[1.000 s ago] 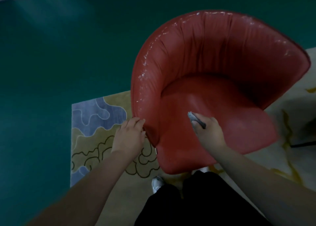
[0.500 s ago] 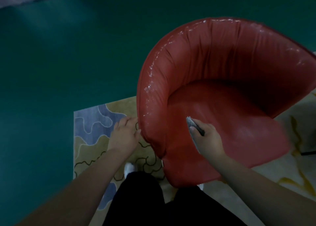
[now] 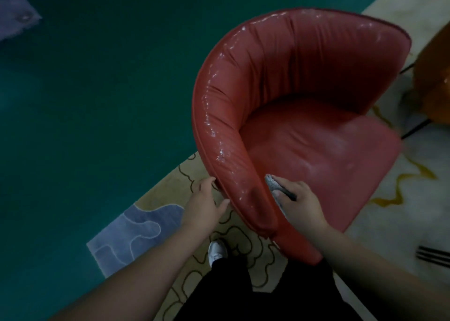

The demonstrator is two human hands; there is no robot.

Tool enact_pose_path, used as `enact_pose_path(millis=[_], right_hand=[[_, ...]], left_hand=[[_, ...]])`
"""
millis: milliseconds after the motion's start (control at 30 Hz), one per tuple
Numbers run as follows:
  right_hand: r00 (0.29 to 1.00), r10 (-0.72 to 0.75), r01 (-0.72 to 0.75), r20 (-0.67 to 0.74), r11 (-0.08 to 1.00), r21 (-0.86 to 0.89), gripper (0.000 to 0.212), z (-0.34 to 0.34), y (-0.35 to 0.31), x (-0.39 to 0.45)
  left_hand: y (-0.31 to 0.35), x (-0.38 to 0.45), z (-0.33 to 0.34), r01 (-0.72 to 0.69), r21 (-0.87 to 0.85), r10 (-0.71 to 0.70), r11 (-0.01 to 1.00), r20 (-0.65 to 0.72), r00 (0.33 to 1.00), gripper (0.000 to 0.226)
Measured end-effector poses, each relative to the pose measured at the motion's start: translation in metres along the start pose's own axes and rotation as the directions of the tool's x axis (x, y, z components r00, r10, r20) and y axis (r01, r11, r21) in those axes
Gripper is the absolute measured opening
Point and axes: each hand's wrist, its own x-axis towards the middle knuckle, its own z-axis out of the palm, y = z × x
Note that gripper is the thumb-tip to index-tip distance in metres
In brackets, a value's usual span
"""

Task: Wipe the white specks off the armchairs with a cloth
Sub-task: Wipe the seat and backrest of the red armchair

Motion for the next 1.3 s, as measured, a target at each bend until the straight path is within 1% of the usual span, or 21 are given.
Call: enact_pose_path(millis=[100,167,233,367,433,500,567,700,833,900,967,1033,1100,1167,1300], right_hand=[[0.997,0.053,-0.051,-0.050,0.997,0.050,0.037,0.014,-0.005,-0.008],[0.990,0.085,-0.076,-0.116,0.994,0.083,0.037,0.021,-0.008,-0.016],[0.980,0.104,-0.087,-0.171,0.990,0.107,0.038,0.027,-0.009,-0.023],[0.973,0.124,-0.094,-0.195,0.983,0.158,0.038,0.039,-0.007,-0.030],[0.969,0.092,-0.051,-0.229,0.983,0.179,0.042,0.043,-0.005,-0.036],[0.969,-0.003,0.036,-0.246,0.991,0.130,0.045,0.047,-0.002,-0.043],[0.972,-0.079,0.097,-0.223,0.993,0.069,0.044,0.052,0.003,-0.050],[0.979,-0.148,0.155,-0.139,0.987,0.042,0.050,0.068,0.008,-0.056],[0.973,-0.204,0.204,-0.109,0.979,-0.015,0.051,0.075,-0.001,-0.026],[0.971,-0.226,0.222,-0.073,0.973,-0.058,0.052,0.075,-0.002,-0.013],[0.966,-0.253,0.249,-0.051,0.965,-0.083,0.053,0.073,0.003,-0.017],[0.956,-0.288,0.282,-0.061,0.955,-0.093,0.051,0.072,0.010,-0.032],[0.948,-0.305,0.298,-0.088,0.951,-0.086,0.044,0.072,0.012,-0.041],[0.953,-0.289,0.283,-0.095,0.957,-0.070,0.039,0.074,0.006,-0.030],[0.954,-0.281,0.279,-0.102,0.960,-0.037,0.041,0.080,-0.018,0.013]], left_hand=[[-0.003,0.009,-0.004,-0.004,-0.045,0.005,0.999,0.007,1.000,0.069],[-0.002,0.012,-0.004,0.002,-0.070,-0.003,0.998,-0.018,1.000,0.072],[-0.002,0.014,-0.004,-0.005,-0.109,0.000,0.994,-0.042,0.999,0.079],[-0.003,0.018,-0.004,-0.014,-0.233,0.009,0.972,-0.021,1.000,0.097],[-0.002,0.020,-0.004,-0.020,-0.289,0.018,0.957,-0.008,1.000,0.104],[0.000,0.023,-0.004,0.000,-0.372,0.002,0.928,0.004,1.000,0.106],[0.003,0.026,-0.004,0.037,-0.378,-0.028,0.925,0.028,0.999,0.109],[0.009,0.029,-0.004,0.093,-0.315,-0.080,0.945,0.055,0.995,0.112],[0.010,0.032,-0.005,0.098,-0.246,-0.088,0.964,0.051,0.995,0.110],[0.007,0.034,-0.006,0.088,-0.270,-0.073,0.959,0.067,0.995,0.109],[0.003,0.037,-0.007,0.081,-0.309,-0.054,0.948,0.096,0.994,0.104],[-0.001,0.040,-0.009,0.091,-0.383,-0.049,0.919,0.119,0.992,0.101],[-0.003,0.042,-0.011,0.109,-0.431,-0.057,0.896,0.131,0.990,0.103],[-0.003,0.043,-0.011,0.116,-0.441,-0.067,0.890,0.125,0.990,0.106],[-0.005,0.046,-0.008,0.144,-0.483,-0.107,0.864,0.102,0.989,0.105]])
